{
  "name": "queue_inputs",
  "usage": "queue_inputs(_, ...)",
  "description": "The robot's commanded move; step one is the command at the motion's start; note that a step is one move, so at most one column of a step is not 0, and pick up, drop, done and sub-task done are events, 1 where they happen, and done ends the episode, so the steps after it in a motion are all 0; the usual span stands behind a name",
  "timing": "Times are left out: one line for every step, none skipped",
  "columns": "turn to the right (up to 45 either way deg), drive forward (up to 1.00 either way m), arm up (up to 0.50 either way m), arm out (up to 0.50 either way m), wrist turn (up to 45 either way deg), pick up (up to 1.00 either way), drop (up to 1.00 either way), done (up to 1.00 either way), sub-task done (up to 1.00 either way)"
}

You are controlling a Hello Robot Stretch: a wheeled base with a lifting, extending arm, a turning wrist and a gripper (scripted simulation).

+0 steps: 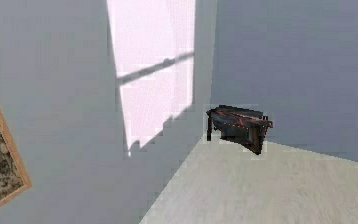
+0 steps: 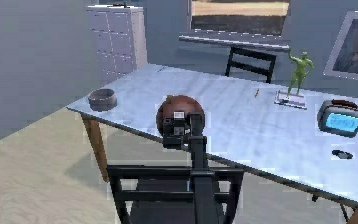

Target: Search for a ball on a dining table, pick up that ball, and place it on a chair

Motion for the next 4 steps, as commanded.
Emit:
queue_inputs(0.0, 0.0, 0.1, 0.0, 0.0, 0.0, 0.0, 0.0, 0.0)
queue_inputs(0.0, 0.0, 0.1, 0.0, 0.0, 0.0, 0.0, 0.0, 0.0)
queue_inputs(0.0, 0.0, 0.0, 0.0, -45.0, 0.0, 0.0, 0.0, 0.0)
queue_inputs(0.0, 0.0, 0.0, 0.0, -45.0, 0.0, 0.0, 0.0, 0.0)
